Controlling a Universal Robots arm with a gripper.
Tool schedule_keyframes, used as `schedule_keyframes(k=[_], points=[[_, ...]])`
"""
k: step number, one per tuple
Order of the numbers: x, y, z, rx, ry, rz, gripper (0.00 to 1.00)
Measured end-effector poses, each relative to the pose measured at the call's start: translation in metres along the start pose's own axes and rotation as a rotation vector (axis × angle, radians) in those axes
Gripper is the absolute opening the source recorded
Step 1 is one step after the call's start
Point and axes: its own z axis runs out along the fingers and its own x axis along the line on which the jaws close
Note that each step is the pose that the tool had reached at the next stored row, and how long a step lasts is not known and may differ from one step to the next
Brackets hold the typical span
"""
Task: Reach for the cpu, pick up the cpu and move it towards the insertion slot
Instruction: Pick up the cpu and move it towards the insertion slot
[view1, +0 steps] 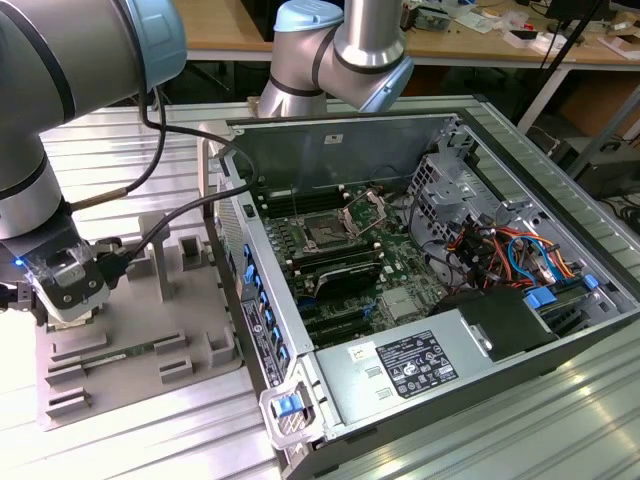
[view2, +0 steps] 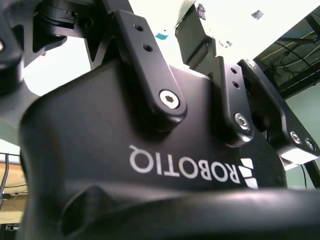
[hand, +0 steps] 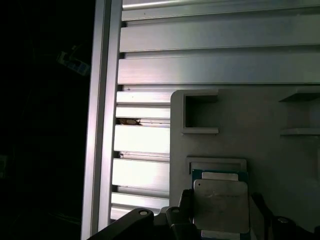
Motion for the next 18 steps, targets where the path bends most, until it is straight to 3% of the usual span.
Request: schedule_keyframes(k=[10, 18], points=[[-0.0001, -0.0008, 0.0133, -0.0066, 0.0014, 0.000, 0.54], [-0.0001, -0.0008, 0.0143, -0.0067, 0.0015, 0.000, 0.54]])
